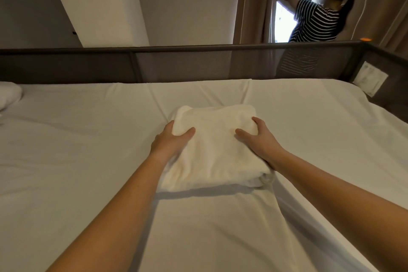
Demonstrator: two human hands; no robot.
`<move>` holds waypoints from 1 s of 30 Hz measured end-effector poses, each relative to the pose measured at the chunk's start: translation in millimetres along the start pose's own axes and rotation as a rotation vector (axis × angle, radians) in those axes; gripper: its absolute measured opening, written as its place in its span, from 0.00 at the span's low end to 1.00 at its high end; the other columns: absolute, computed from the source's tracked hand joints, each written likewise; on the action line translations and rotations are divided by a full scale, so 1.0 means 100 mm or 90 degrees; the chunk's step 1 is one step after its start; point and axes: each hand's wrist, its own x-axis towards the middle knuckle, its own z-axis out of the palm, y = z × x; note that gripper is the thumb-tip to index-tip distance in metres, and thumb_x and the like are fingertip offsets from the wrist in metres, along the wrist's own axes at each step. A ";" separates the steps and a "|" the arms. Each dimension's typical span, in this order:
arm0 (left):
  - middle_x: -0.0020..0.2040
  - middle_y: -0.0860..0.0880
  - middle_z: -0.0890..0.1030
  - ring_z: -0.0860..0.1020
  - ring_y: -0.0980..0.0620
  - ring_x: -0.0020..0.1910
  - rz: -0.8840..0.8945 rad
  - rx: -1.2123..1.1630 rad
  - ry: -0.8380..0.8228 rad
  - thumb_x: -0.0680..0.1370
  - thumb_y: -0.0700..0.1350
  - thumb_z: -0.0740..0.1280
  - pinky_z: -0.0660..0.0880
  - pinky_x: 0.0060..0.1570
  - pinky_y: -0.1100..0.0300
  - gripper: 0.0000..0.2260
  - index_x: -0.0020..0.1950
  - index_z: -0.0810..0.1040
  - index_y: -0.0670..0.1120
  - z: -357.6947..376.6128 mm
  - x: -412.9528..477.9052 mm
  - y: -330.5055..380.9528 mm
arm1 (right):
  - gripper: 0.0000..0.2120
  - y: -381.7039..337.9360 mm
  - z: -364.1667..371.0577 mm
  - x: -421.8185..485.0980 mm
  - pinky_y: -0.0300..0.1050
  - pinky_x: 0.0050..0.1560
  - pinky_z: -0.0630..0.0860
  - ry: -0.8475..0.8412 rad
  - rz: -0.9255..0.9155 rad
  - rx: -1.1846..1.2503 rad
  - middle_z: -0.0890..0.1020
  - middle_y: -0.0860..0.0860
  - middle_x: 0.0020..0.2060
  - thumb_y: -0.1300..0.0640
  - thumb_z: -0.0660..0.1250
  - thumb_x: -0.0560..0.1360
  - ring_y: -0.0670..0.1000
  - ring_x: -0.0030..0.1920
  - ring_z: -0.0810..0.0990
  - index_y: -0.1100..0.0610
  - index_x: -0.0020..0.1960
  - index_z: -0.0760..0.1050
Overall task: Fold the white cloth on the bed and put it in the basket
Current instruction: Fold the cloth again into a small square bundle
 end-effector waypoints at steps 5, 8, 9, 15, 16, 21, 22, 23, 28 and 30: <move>0.72 0.54 0.74 0.77 0.46 0.67 0.006 -0.042 -0.013 0.60 0.79 0.72 0.76 0.68 0.45 0.49 0.78 0.63 0.68 0.07 0.02 -0.01 | 0.44 0.03 0.00 0.02 0.57 0.70 0.75 -0.014 0.000 -0.008 0.72 0.53 0.77 0.40 0.73 0.78 0.60 0.71 0.76 0.47 0.85 0.53; 0.77 0.50 0.66 0.76 0.43 0.68 0.046 -0.023 0.021 0.65 0.76 0.72 0.76 0.68 0.45 0.46 0.80 0.61 0.67 0.11 -0.04 -0.04 | 0.45 0.06 -0.03 0.03 0.59 0.70 0.76 -0.036 0.003 0.007 0.71 0.53 0.77 0.40 0.74 0.77 0.60 0.70 0.77 0.45 0.84 0.52; 0.80 0.50 0.61 0.74 0.42 0.70 0.075 0.002 0.049 0.68 0.74 0.71 0.75 0.68 0.45 0.44 0.81 0.59 0.67 0.13 -0.07 -0.05 | 0.45 0.07 -0.04 0.04 0.60 0.71 0.75 -0.037 -0.005 0.003 0.71 0.53 0.78 0.40 0.74 0.77 0.60 0.71 0.76 0.45 0.84 0.52; 0.84 0.59 0.45 0.69 0.39 0.76 0.170 0.125 0.109 0.74 0.74 0.65 0.74 0.68 0.44 0.40 0.82 0.54 0.67 0.19 -0.13 -0.08 | 0.41 0.10 -0.04 0.09 0.60 0.74 0.71 -0.020 -0.053 -0.031 0.65 0.50 0.81 0.41 0.72 0.79 0.60 0.75 0.71 0.41 0.84 0.54; 0.84 0.58 0.46 0.69 0.40 0.76 0.172 0.130 0.099 0.75 0.74 0.64 0.73 0.69 0.45 0.38 0.82 0.56 0.67 0.18 -0.12 -0.08 | 0.40 0.09 -0.04 0.10 0.61 0.74 0.71 -0.023 -0.054 -0.036 0.65 0.50 0.81 0.42 0.72 0.79 0.60 0.75 0.71 0.41 0.84 0.55; 0.84 0.57 0.58 0.69 0.47 0.77 0.190 0.138 0.038 0.76 0.73 0.64 0.68 0.72 0.51 0.33 0.80 0.66 0.65 0.16 -0.08 -0.06 | 0.37 0.14 0.01 0.11 0.59 0.73 0.70 -0.029 -0.062 -0.094 0.65 0.51 0.80 0.42 0.72 0.79 0.59 0.76 0.70 0.42 0.83 0.59; 0.83 0.57 0.60 0.69 0.48 0.77 0.190 0.121 0.032 0.75 0.73 0.65 0.68 0.71 0.52 0.33 0.79 0.67 0.65 0.15 -0.09 -0.06 | 0.38 0.16 0.02 0.10 0.58 0.74 0.70 -0.027 -0.068 -0.103 0.65 0.51 0.80 0.42 0.72 0.78 0.58 0.76 0.70 0.42 0.83 0.59; 0.82 0.58 0.62 0.69 0.50 0.76 0.190 0.097 0.028 0.74 0.73 0.67 0.68 0.68 0.55 0.34 0.78 0.68 0.65 0.14 -0.09 -0.06 | 0.38 0.17 0.03 0.09 0.57 0.74 0.69 -0.023 -0.071 -0.109 0.65 0.51 0.80 0.43 0.72 0.78 0.58 0.76 0.69 0.43 0.83 0.59; 0.79 0.58 0.66 0.69 0.53 0.75 0.196 0.023 0.004 0.70 0.71 0.74 0.67 0.72 0.54 0.35 0.76 0.72 0.65 0.10 -0.06 -0.08 | 0.38 0.16 0.03 0.05 0.54 0.73 0.68 -0.028 -0.086 -0.100 0.64 0.51 0.80 0.45 0.73 0.79 0.57 0.77 0.68 0.44 0.83 0.60; 0.77 0.58 0.67 0.69 0.54 0.74 0.199 -0.012 -0.004 0.70 0.68 0.76 0.68 0.71 0.55 0.35 0.75 0.73 0.64 0.11 -0.04 -0.10 | 0.39 0.14 0.03 0.04 0.54 0.74 0.68 -0.030 -0.094 -0.107 0.65 0.50 0.80 0.44 0.74 0.77 0.56 0.77 0.68 0.45 0.83 0.60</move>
